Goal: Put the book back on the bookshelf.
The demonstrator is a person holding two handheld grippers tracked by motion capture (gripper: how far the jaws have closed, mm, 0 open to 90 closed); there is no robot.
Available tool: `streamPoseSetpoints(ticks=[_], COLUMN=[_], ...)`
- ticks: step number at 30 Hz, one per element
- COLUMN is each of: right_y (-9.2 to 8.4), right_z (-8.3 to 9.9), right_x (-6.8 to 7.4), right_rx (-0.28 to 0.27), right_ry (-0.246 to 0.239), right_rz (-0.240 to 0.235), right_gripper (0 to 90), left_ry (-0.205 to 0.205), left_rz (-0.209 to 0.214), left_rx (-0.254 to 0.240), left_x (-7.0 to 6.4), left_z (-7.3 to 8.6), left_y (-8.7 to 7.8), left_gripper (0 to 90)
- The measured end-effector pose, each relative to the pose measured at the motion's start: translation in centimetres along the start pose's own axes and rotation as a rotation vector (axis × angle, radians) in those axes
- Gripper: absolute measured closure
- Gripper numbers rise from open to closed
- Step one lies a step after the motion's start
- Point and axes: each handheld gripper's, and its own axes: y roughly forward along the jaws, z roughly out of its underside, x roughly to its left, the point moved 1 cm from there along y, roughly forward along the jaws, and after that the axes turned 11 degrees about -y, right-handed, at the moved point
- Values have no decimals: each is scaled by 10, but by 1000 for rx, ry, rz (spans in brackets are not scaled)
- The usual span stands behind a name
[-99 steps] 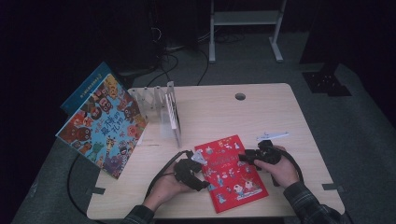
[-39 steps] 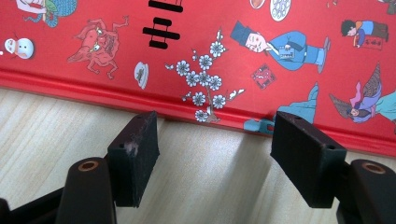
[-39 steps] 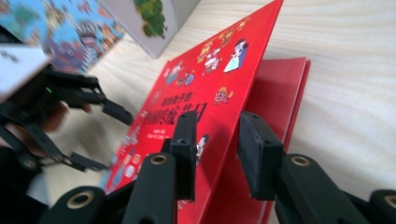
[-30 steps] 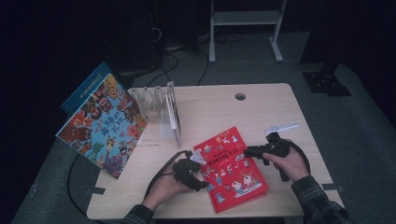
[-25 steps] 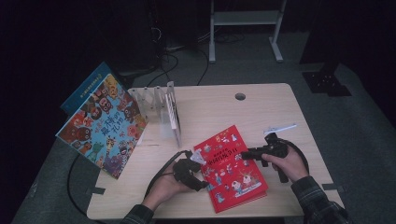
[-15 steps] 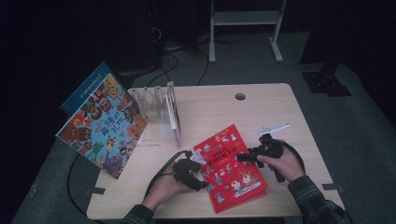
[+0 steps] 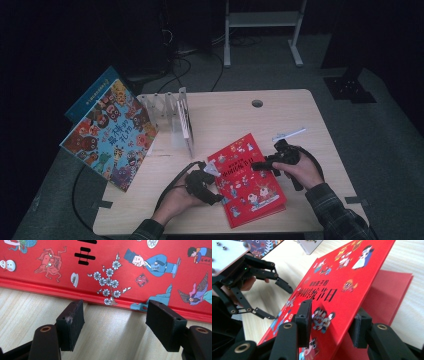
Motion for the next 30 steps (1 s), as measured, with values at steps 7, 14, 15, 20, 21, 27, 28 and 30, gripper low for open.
streamPoseSetpoints(ticks=[7, 14, 15, 20, 21, 27, 28, 30], right_y=[-1, -10, -13, -17, -18, -25, -27, -30], right_z=[-1, -3, -4, -5, -6, -8, -9, -10], right_x=[-4, 0, 3, 5, 6, 13, 14, 15], right_rx=[-3, -83, -99, -116, -120, -152, -167, -185], right_ry=[11, 30, 26, 19, 15, -3, -6, -5], right_rz=[-7, -62, -60, -56, -57, -36, -38, -43], right_gripper=[604, 717, 726, 751, 755, 779, 788, 800], left_ry=[-7, -70, -98, -110, -110, -119, -130, -138], left_rz=[8, 45, 51, 45, 46, 50, 51, 53], left_rx=[-4, 0, -7, -13, -15, -40, -53, -72], left_x=[1, 8, 11, 14, 14, 18, 18, 21], left_z=[0, 1, 2, 3, 2, 0, -1, -3], left_y=[0, -2, -3, -4, -5, -9, -10, -12], left_gripper=[289, 176, 170, 161, 161, 155, 154, 154])
